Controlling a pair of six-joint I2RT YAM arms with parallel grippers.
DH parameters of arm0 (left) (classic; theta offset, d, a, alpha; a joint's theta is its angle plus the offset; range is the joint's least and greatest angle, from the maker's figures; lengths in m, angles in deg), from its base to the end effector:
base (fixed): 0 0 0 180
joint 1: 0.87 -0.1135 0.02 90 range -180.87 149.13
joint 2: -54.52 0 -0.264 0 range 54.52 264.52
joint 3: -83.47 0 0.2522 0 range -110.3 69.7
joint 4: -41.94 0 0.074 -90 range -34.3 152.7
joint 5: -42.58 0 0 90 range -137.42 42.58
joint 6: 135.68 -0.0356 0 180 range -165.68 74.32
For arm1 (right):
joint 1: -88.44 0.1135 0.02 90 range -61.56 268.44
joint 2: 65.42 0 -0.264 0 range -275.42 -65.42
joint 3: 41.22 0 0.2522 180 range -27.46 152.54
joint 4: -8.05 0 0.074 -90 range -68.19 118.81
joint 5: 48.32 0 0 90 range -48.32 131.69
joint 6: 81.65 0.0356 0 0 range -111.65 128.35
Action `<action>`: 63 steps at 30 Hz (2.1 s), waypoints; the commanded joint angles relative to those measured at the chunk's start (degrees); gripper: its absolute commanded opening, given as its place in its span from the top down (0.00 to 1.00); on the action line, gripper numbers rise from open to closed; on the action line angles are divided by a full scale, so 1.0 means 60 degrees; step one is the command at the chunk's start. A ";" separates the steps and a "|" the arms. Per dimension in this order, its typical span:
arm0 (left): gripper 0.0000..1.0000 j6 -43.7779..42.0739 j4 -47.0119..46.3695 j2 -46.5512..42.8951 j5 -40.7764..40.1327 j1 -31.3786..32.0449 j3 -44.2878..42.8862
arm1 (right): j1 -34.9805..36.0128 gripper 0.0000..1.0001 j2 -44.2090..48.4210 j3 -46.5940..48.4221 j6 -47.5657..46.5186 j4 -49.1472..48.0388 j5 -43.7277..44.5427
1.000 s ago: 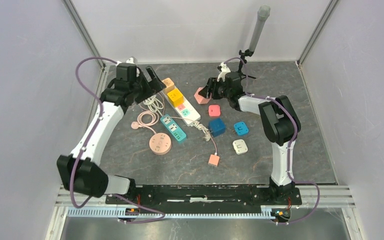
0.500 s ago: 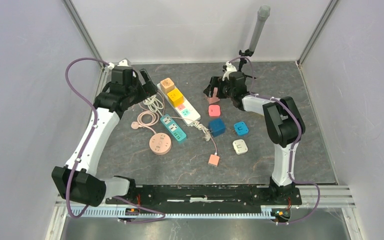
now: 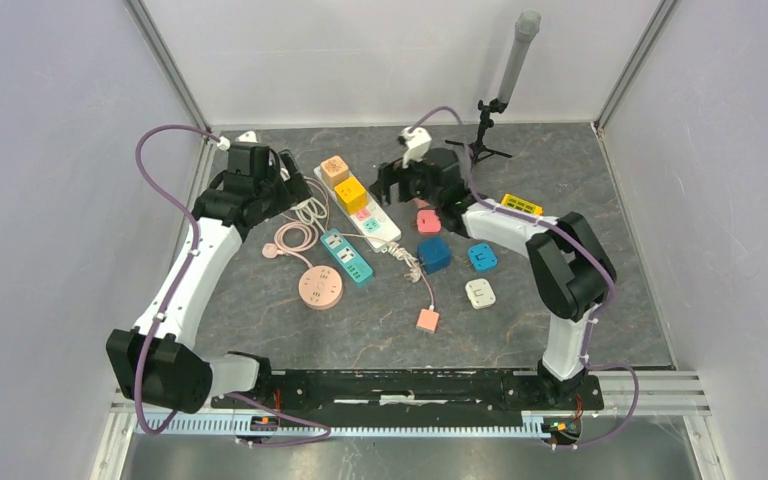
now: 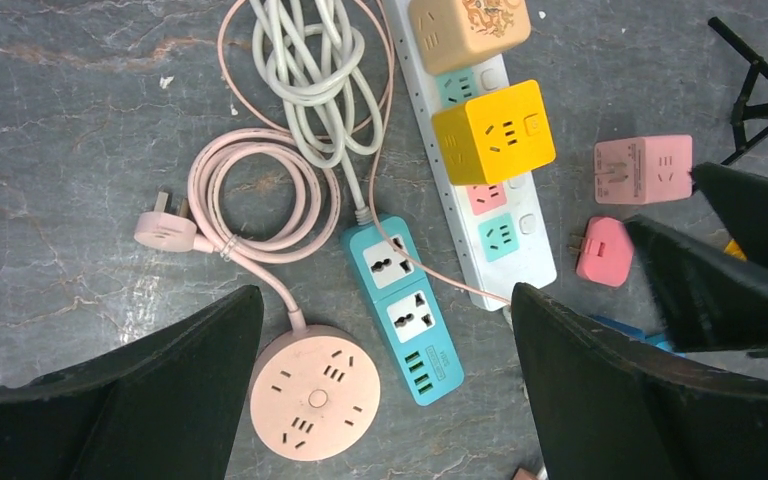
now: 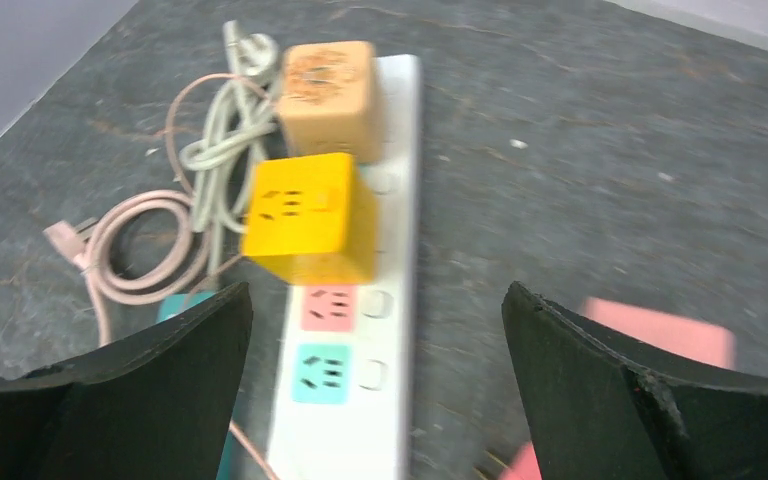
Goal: Pull the plug off the socket
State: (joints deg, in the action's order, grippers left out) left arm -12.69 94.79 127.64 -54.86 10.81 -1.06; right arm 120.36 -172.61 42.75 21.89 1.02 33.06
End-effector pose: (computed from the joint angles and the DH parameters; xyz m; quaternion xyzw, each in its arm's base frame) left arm 0.2678 -0.0507 0.3437 -0.1944 0.8890 -0.1012 0.4020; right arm 0.3661 0.2343 0.2358 -0.1719 0.7799 0.2868 0.5291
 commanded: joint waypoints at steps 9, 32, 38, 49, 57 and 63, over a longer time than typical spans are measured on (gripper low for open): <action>0.00 -0.0100 -0.0161 -0.0765 -0.0115 -0.0057 0.0795 | 0.1286 0.02 -0.2339 0.2310 -0.0317 -0.0776 0.1100; 0.00 0.1014 -0.1131 0.0318 0.1445 -0.0087 0.0794 | 0.1623 0.54 -0.3429 0.3620 -0.1393 0.1389 0.1594; 0.00 0.1577 -0.1844 0.0925 0.1928 -0.0087 0.0767 | 0.1623 0.59 -0.2318 0.2405 -0.1669 0.1473 0.1885; 0.05 0.2104 -0.3152 0.2545 0.2821 -0.0087 0.0442 | 0.1622 0.24 -0.1885 0.1730 -0.1168 0.1713 0.1525; 0.05 0.2483 -0.4548 0.4525 0.3073 -0.0087 -0.0697 | 0.1616 0.21 -0.2006 0.1856 -0.1170 0.1541 0.1572; 0.14 0.2814 -0.5031 0.6154 0.3073 -0.0086 -0.1853 | 0.1595 0.26 -0.1957 0.1818 -0.1163 0.1445 0.1531</action>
State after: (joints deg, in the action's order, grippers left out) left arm 1.01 69.94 160.34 -37.70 10.46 -7.33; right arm 130.29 -184.85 52.52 14.70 11.22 41.81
